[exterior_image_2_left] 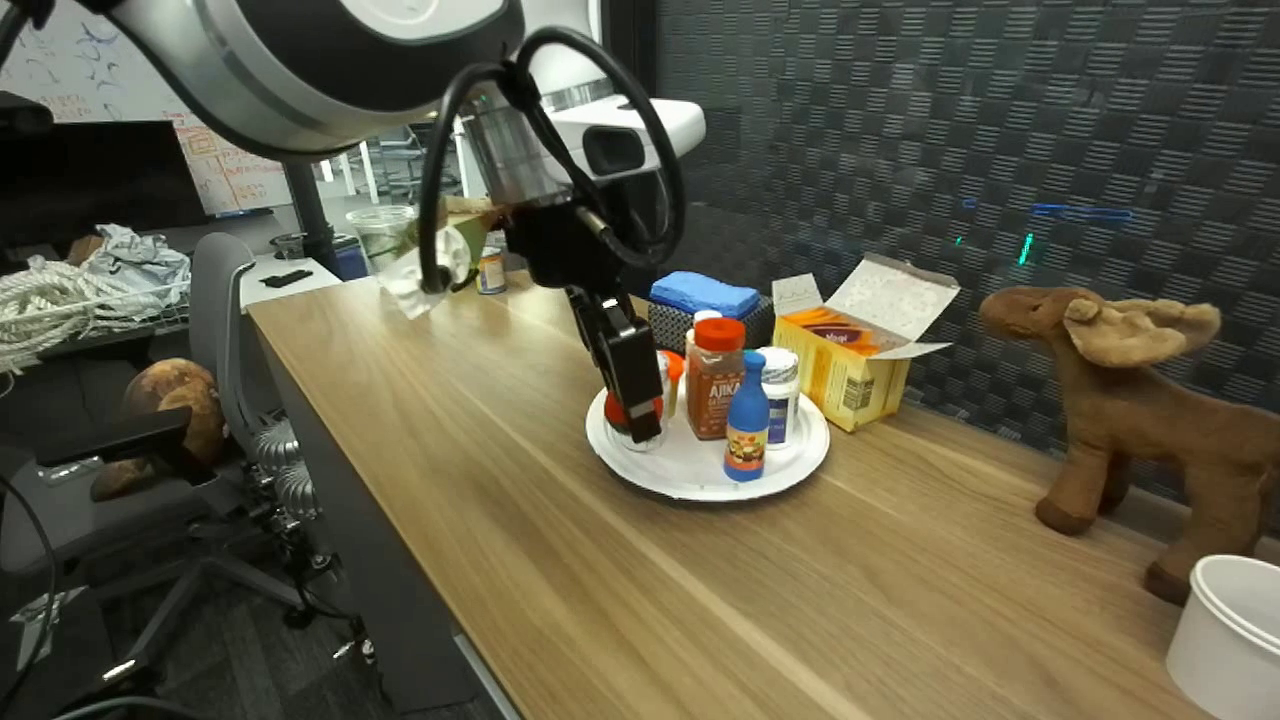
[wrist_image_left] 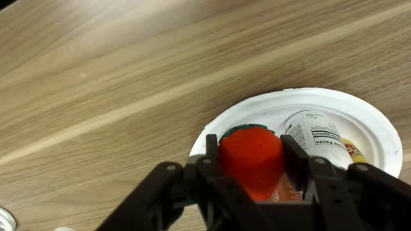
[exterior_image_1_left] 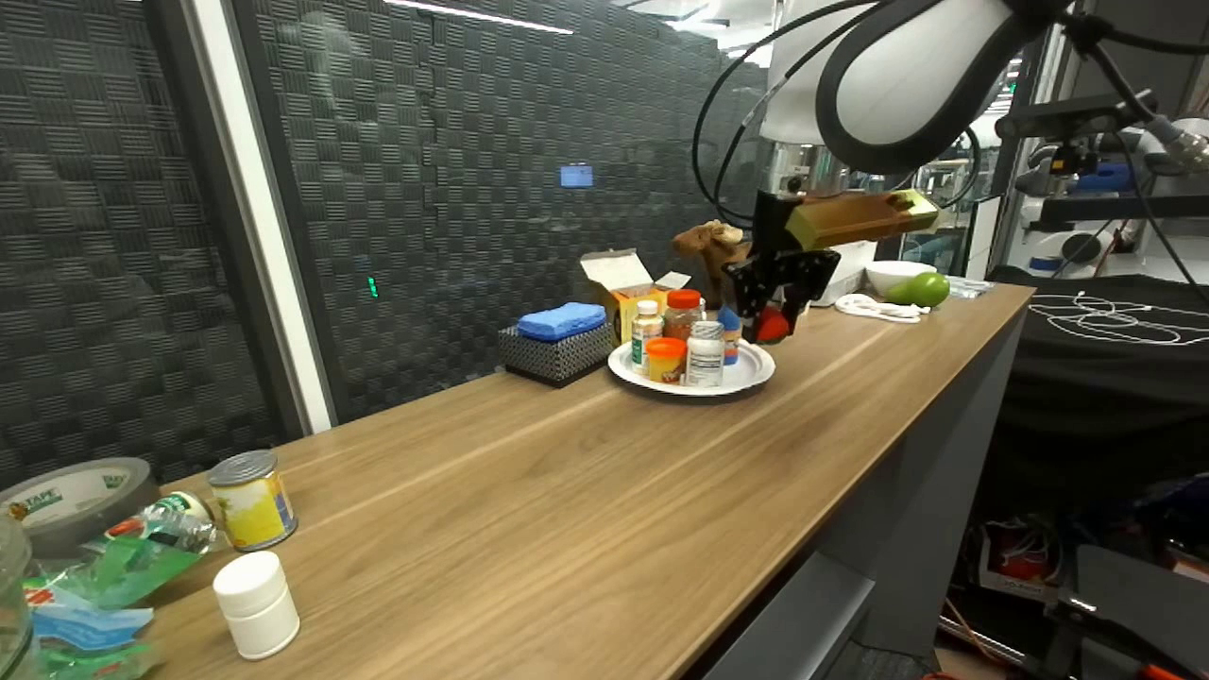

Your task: Place the containers and strawberry on the counter onto the white plate

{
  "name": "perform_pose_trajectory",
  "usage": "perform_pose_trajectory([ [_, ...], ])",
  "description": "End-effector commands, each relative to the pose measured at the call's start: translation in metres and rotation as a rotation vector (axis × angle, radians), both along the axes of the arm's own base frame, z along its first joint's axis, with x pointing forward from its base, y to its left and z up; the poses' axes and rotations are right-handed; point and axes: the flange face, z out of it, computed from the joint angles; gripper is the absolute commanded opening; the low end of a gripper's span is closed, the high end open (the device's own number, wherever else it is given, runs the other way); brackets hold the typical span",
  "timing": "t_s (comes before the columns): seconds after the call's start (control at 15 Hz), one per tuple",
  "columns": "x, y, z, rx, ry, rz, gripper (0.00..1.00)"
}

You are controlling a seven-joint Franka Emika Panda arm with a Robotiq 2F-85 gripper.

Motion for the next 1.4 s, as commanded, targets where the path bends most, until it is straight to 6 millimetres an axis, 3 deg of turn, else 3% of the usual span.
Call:
perform_pose_trajectory([
  [0.0,0.020,-0.005,0.005,0.009,-0.025,-0.023,0.26],
  [0.13,0.026,-0.007,0.004,0.014,-0.027,-0.026,0.26],
  [0.27,0.029,-0.006,0.004,0.024,-0.030,-0.027,0.76],
  [0.33,0.030,-0.007,0.005,0.030,-0.034,-0.032,0.77],
  [0.53,0.031,-0.007,0.010,0.042,-0.049,-0.044,0.99],
  [0.93,0.028,-0.012,0.031,0.019,-0.106,-0.053,1.00],
  [1.33,0.026,-0.005,0.088,0.000,-0.133,-0.024,1.00],
])
